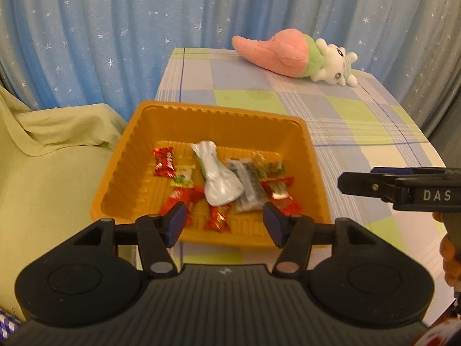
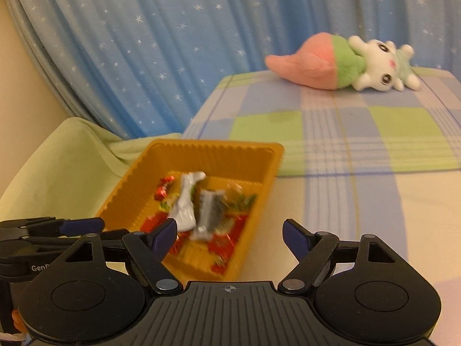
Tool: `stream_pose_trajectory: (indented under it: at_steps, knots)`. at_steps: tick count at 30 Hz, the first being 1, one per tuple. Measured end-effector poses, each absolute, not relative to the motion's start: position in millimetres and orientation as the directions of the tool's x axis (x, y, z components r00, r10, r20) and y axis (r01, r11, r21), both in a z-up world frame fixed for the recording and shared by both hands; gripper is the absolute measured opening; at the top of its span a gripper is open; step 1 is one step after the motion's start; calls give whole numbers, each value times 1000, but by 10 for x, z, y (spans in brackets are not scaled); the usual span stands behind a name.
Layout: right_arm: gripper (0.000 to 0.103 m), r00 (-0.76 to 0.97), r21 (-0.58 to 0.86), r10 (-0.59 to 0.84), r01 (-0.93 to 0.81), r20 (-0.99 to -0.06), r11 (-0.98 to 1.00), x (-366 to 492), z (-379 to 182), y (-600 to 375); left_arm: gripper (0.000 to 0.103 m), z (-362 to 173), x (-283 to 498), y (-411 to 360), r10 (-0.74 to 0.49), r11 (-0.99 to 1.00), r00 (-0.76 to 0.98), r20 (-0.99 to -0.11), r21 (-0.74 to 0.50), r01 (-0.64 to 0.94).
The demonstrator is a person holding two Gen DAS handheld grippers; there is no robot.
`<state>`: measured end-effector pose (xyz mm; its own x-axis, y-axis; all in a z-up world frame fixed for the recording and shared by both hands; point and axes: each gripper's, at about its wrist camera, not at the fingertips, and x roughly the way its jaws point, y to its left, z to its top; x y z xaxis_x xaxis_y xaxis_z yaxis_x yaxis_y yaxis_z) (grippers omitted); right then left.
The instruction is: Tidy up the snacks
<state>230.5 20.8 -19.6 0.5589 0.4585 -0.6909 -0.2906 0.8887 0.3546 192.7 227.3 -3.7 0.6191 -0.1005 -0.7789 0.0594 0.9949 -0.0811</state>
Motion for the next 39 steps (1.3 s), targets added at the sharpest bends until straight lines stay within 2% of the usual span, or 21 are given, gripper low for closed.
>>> stream_pose_trajectory:
  at_steps: [8,19,39]
  knots:
    - [80,560,340,422,-250,-713,906,1822,-168,-294,57,-45,1606,1801,-118,993,574,-810,-104,58]
    - [81,534,353,386,-169,-752,920,1248,-171,-929,58,57,1050,1128,-125,992,585,-801,-86,94]
    - [81,522,331,358,-148,-775,932,436,-130,-1574,60,81,353,351,-142,987,581,-801,-68,147]
